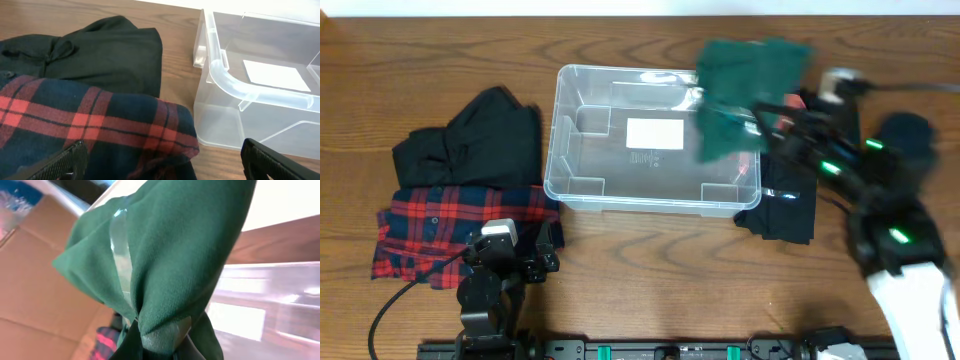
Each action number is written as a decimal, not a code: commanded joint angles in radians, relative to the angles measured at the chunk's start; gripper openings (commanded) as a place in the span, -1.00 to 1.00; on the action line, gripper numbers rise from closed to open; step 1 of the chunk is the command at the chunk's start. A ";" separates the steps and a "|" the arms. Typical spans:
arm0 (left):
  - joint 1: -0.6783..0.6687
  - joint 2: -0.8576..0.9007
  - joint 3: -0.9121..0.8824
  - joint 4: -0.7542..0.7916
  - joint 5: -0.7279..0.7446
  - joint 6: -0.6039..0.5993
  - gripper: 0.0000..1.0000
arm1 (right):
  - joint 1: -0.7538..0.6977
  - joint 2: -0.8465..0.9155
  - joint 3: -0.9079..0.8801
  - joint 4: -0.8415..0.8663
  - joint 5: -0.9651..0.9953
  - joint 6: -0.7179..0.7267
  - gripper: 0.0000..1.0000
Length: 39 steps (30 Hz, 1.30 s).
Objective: Pack container
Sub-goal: 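Lower the green bundle into the bin and release it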
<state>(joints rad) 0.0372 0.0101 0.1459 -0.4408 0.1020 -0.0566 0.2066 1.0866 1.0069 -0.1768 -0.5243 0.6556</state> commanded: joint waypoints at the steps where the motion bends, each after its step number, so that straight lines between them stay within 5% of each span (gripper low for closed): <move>1: -0.004 -0.006 -0.019 0.001 0.007 -0.008 0.96 | 0.148 0.167 0.009 0.102 0.130 0.143 -0.97; 17: -0.004 -0.006 -0.019 0.001 0.007 -0.008 0.96 | 0.352 0.940 0.268 0.497 0.057 0.426 -0.97; 18: -0.004 -0.006 -0.019 0.001 0.007 -0.008 0.96 | 0.356 0.951 0.274 0.491 0.055 0.426 -0.89; 19: -0.004 -0.006 -0.019 0.001 0.007 -0.008 0.96 | 0.356 0.956 0.275 0.477 0.053 0.430 -0.47; 20: -0.004 -0.006 -0.019 0.001 0.007 -0.008 0.96 | 0.356 0.956 0.275 0.464 0.053 0.427 -0.30; 27: -0.004 -0.006 -0.019 0.001 0.007 -0.008 0.96 | 0.329 0.851 0.275 0.300 0.032 0.257 -0.10; 34: -0.004 -0.006 -0.019 0.001 0.007 -0.008 0.96 | 0.219 0.536 0.275 -0.122 0.223 -0.023 0.12; 39: -0.004 -0.006 -0.019 0.001 0.007 -0.008 0.96 | 0.001 0.335 0.275 -0.389 0.312 -0.159 0.40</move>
<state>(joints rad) 0.0372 0.0101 0.1455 -0.4397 0.1020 -0.0566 0.3122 1.4876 1.2747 -0.5034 -0.3058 0.6468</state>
